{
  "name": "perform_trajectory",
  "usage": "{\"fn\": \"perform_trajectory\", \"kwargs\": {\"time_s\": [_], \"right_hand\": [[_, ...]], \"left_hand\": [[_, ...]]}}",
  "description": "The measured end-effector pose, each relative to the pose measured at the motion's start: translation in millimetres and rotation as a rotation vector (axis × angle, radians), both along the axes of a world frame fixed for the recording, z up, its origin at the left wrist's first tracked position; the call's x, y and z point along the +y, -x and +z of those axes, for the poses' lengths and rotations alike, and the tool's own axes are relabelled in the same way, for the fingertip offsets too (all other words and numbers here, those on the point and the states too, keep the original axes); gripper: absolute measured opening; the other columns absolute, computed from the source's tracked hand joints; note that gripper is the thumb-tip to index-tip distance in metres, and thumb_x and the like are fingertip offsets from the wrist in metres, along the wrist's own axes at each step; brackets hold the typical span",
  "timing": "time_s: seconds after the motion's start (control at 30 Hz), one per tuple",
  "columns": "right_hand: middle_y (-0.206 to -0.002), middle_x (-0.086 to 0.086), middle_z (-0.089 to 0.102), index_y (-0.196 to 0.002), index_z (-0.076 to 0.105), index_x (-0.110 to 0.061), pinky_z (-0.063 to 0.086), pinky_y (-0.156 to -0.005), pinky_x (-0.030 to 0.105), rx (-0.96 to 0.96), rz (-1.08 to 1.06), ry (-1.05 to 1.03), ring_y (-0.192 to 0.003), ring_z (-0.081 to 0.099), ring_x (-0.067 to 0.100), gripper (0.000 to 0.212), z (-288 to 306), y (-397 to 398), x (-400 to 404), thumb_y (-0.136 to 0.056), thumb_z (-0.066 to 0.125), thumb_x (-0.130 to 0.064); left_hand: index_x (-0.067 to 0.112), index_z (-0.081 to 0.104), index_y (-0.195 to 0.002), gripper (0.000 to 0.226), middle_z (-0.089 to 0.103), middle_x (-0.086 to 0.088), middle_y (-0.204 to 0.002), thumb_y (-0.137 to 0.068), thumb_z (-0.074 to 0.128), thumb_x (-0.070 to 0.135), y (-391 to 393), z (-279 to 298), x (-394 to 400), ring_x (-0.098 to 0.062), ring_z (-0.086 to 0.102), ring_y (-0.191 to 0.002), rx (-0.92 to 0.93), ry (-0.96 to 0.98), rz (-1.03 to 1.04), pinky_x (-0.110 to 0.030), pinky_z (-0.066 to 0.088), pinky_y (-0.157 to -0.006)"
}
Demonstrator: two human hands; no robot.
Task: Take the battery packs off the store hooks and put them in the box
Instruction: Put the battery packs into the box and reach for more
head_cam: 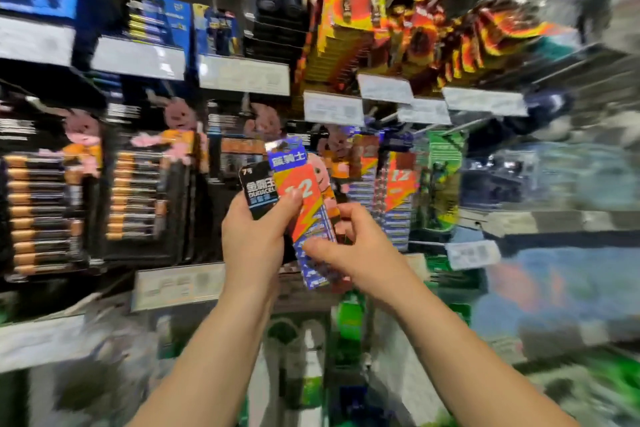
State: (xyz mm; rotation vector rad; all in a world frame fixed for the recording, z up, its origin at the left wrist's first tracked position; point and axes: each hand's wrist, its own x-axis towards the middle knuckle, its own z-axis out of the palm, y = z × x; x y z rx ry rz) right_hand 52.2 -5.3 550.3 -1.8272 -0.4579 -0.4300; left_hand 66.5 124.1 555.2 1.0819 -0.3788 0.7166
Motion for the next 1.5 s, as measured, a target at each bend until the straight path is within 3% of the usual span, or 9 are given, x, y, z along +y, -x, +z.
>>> {"fn": "perform_trajectory", "kwargs": {"time_s": [0.1, 0.23, 0.47, 0.6, 0.77, 1.03, 1.17, 1.33, 1.5], "right_hand": [[-0.104, 0.005, 0.067, -0.110, 0.047, -0.024, 0.053, -0.047, 0.030, 0.064, 0.001, -0.051, -0.062, 0.066, 0.010, 0.044, -4.3, -2.0, -36.1, -0.079, 0.078, -0.023], [-0.086, 0.002, 0.069, -0.102, 0.058, -0.016, 0.047, -0.040, 0.025, 0.011, -0.018, -0.083, -0.054, 0.063, 0.010, 0.022, -7.3, -7.1, -76.2, -0.085, 0.071, -0.010], [-0.086, -0.003, 0.067, -0.096, 0.058, -0.020, 0.045, -0.041, 0.019, -0.131, -0.122, -0.200, -0.054, 0.060, 0.001, 0.006, 14.9, -27.0, -118.4, -0.094, 0.061, -0.016], [-0.085, -0.007, 0.067, -0.098, 0.059, -0.021, 0.044, -0.040, 0.018, -0.150, -0.083, -0.172, -0.053, 0.058, 0.000, 0.007, 34.6, -41.4, -113.8, -0.095, 0.059, -0.016], [-0.103, 0.000, 0.068, -0.118, 0.057, -0.013, 0.046, -0.043, 0.018, -0.178, -0.056, -0.168, -0.070, 0.063, 0.007, 0.025, 50.0, -55.8, -96.2, -0.095, 0.059, -0.021], [-0.097, -0.006, 0.066, -0.119, 0.059, -0.017, 0.048, -0.048, 0.019, -0.121, -0.099, -0.264, -0.071, 0.062, 0.004, 0.029, 53.3, -66.4, -86.6, -0.093, 0.063, -0.028], [-0.119, 0.004, 0.064, -0.126, 0.059, -0.015, 0.046, -0.044, 0.018, -0.119, -0.105, -0.234, -0.080, 0.064, 0.011, 0.038, 48.2, -68.5, -78.4, -0.091, 0.064, -0.031], [-0.096, -0.003, 0.064, -0.110, 0.058, -0.021, 0.048, -0.046, 0.019, -0.079, -0.133, -0.211, -0.071, 0.061, 0.005, 0.018, 48.6, -64.1, -73.1, -0.094, 0.060, -0.029], [-0.089, -0.005, 0.060, -0.113, 0.052, -0.017, 0.050, -0.051, 0.020, -0.022, -0.286, -0.068, -0.066, 0.060, 0.009, 0.028, 35.2, -49.1, -71.3, -0.094, 0.057, -0.038]], "left_hand": [[0.014, 0.071, -0.097, 0.022, 0.076, -0.002, -0.090, -0.077, 0.079, 0.009, -11.6, -4.3, -41.5, -0.012, 0.070, -0.078, 0.026, -0.005, -0.073, -0.028, 0.056, -0.071], [0.012, 0.071, -0.102, 0.022, 0.076, -0.001, -0.089, -0.081, 0.076, 0.006, -21.9, -6.7, -80.8, -0.008, 0.069, -0.073, 0.065, -0.010, -0.105, -0.023, 0.055, -0.068], [0.025, 0.069, -0.098, 0.016, 0.077, 0.002, -0.097, -0.085, 0.077, 0.019, -21.8, -0.6, -84.9, -0.020, 0.074, -0.091, 0.108, 0.030, -0.028, -0.041, 0.059, -0.080], [0.030, 0.068, -0.096, 0.013, 0.076, 0.008, -0.096, -0.087, 0.074, 0.023, -16.9, 4.3, -73.1, -0.015, 0.073, -0.091, 0.100, -0.020, 0.049, -0.038, 0.059, -0.080], [0.031, 0.068, -0.095, 0.013, 0.076, 0.006, -0.099, -0.087, 0.074, 0.023, -14.1, 5.1, -60.5, -0.018, 0.073, -0.094, 0.116, -0.033, 0.111, -0.049, 0.057, -0.089], [0.026, 0.066, -0.103, 0.020, 0.075, 0.001, -0.101, -0.087, 0.072, 0.016, -11.6, -1.4, -32.6, -0.023, 0.073, -0.095, 0.147, -0.013, 0.118, -0.049, 0.057, -0.086], [0.024, 0.066, -0.105, 0.021, 0.076, 0.001, -0.100, -0.087, 0.072, 0.015, -7.2, -1.0, -23.1, -0.021, 0.073, -0.092, 0.146, -0.010, 0.099, -0.050, 0.058, -0.085], [0.025, 0.067, -0.103, 0.019, 0.076, 0.000, -0.101, -0.087, 0.072, 0.014, 0.5, -0.4, -13.4, -0.023, 0.073, -0.094, 0.140, -0.012, 0.066, -0.049, 0.058, -0.085], [0.024, 0.067, -0.103, 0.020, 0.077, -0.001, -0.100, -0.088, 0.070, 0.013, 10.7, -4.0, 7.5, -0.023, 0.074, -0.091, 0.142, -0.028, 0.049, -0.049, 0.058, -0.083]]}}
